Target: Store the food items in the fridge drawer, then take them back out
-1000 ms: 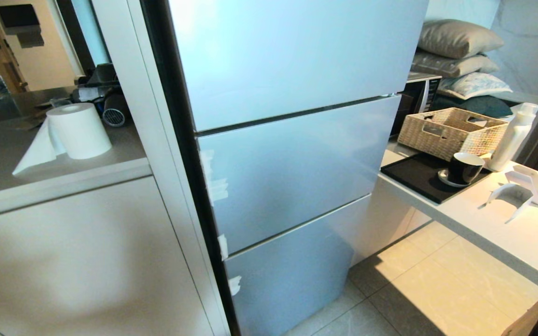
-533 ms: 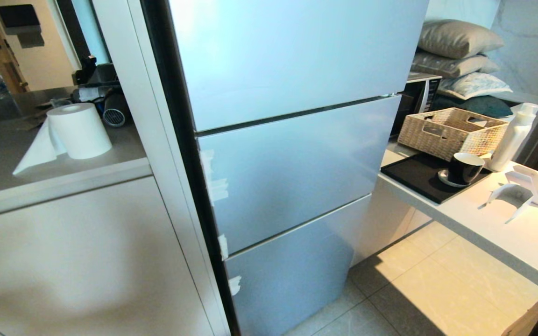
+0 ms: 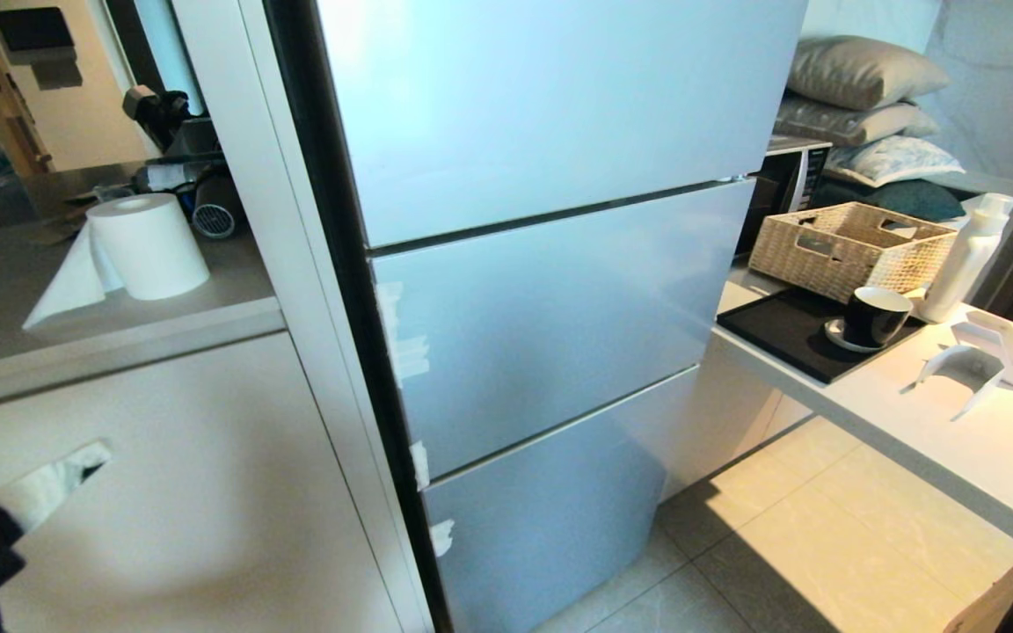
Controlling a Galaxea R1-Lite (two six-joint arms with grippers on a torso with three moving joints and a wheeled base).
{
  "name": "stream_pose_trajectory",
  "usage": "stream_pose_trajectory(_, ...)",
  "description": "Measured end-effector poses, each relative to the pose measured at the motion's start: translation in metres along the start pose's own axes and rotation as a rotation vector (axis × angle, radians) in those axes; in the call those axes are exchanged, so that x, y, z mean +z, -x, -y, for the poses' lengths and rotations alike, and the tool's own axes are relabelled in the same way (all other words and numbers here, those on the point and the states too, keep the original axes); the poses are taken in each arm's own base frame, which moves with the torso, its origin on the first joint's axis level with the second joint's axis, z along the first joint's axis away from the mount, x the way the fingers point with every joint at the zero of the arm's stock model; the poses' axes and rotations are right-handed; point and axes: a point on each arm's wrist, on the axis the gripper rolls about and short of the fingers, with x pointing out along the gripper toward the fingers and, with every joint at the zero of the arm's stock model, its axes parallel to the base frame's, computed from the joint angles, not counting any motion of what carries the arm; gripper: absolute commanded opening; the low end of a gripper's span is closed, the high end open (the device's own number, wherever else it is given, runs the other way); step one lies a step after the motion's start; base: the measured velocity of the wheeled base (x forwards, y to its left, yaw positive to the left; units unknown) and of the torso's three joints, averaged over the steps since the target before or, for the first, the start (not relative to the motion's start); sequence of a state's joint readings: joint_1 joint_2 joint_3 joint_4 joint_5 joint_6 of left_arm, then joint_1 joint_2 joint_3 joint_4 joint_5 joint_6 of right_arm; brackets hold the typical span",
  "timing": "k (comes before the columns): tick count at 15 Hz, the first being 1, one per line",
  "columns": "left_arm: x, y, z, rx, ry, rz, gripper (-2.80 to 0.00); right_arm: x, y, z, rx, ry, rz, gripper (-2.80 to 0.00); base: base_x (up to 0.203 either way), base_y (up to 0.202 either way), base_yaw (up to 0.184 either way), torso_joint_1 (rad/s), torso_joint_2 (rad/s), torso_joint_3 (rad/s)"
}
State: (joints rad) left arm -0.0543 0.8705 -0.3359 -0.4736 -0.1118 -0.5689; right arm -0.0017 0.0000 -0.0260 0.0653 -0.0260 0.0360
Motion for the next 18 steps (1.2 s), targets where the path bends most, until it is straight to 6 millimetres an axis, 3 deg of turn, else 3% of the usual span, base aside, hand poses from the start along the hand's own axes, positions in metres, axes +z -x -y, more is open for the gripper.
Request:
stream_pose_trajectory(2,0.001,-0.03,0.008,-0.029,0.116,-0.038,-2.8,0.0,0.0,0.0,0.0,-0.001,0.0,-2.8,0.0,0.0,0.0,0.0,0.0,0.0)
stream_pose_trajectory(9,-0.014,-0.102,0.023,0.08,0.281,-0.106,-2.8,0.0,0.0,0.0,0.0,0.001,0.0,-2.8,0.0,0.0,0.0,0.0,0.0,0.0)
stream_pose_trajectory(18,-0.036,-0.165,0.052,0.074,0.274,-0.016,-2.8,0.0,0.0,0.0,0.0,0.0,0.0,-2.8,0.0,0.0,0.0,0.0,0.0,0.0)
